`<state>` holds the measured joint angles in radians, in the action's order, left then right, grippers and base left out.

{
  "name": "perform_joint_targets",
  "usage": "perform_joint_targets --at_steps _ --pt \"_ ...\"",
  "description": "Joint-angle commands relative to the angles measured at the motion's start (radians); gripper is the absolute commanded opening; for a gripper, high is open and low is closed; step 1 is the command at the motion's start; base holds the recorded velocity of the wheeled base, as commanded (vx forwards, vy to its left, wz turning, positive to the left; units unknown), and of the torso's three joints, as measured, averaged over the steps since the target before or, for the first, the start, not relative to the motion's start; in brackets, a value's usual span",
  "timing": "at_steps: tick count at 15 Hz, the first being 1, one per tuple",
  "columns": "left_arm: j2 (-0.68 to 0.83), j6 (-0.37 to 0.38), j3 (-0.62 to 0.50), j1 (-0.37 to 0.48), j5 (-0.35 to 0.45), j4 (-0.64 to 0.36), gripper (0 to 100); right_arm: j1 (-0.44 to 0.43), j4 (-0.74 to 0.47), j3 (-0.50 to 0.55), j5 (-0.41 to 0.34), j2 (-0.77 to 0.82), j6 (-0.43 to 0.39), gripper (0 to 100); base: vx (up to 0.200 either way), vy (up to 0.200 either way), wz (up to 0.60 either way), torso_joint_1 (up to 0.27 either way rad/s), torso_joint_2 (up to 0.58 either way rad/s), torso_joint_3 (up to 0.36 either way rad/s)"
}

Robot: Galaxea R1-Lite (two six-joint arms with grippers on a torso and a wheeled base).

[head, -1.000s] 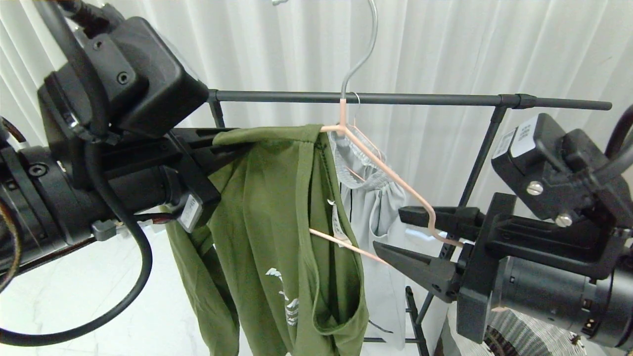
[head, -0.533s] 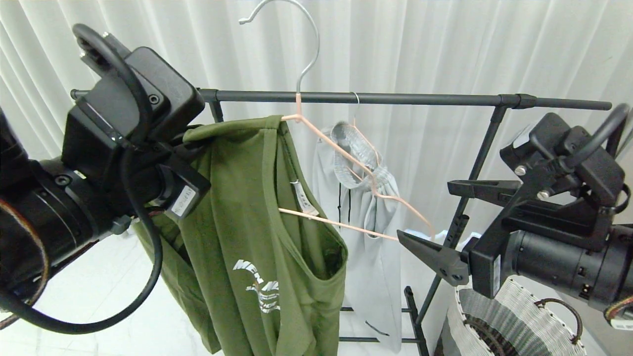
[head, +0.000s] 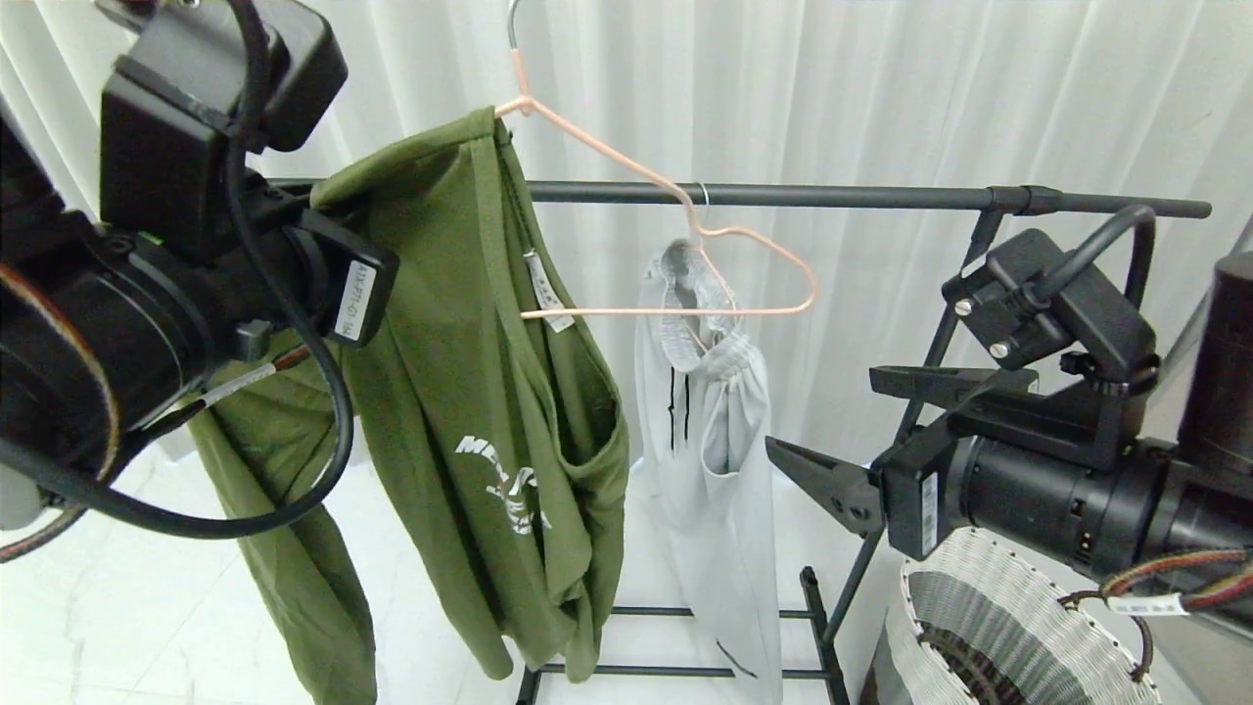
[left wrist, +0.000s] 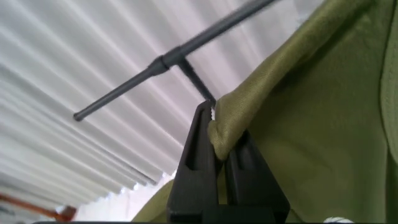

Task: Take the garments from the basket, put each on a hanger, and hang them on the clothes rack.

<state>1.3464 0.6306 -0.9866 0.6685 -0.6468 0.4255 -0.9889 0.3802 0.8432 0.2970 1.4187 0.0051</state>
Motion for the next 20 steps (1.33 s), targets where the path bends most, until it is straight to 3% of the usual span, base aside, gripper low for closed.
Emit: perform_joint_targets --at_steps 1,5,10,13,15,20 --pt "0.040 -0.009 -0.044 0.022 -0.002 -0.001 0 -0.010 0.066 0.028 0.013 0.088 0.016 100 0.000 0.000 0.00 0.000 0.00 0.000" --pt "0.056 -0.009 -0.075 0.054 -0.004 -0.001 0 -0.050 0.164 0.111 0.080 0.232 0.046 100 0.000 0.000 0.00 0.000 0.00 0.000" --pt "0.059 -0.009 -0.086 0.077 -0.004 -0.001 0 -0.028 0.172 0.212 0.096 0.344 0.053 100 0.000 0.000 0.00 0.000 0.00 0.000" --pt "0.059 -0.009 -0.086 0.077 -0.002 -0.001 0 0.000 0.172 0.182 0.165 0.353 0.055 100 0.000 0.000 0.00 0.000 0.00 0.000" --pt "0.059 -0.008 -0.086 0.069 -0.002 -0.001 0 0.027 0.178 0.094 0.226 0.324 0.055 100 0.000 0.000 0.00 0.000 0.00 0.000" --pt "0.050 -0.005 -0.047 0.045 -0.001 -0.001 0 0.187 0.181 -0.009 0.238 0.197 0.044 100 0.000 0.000 0.00 0.000 0.00 0.000"
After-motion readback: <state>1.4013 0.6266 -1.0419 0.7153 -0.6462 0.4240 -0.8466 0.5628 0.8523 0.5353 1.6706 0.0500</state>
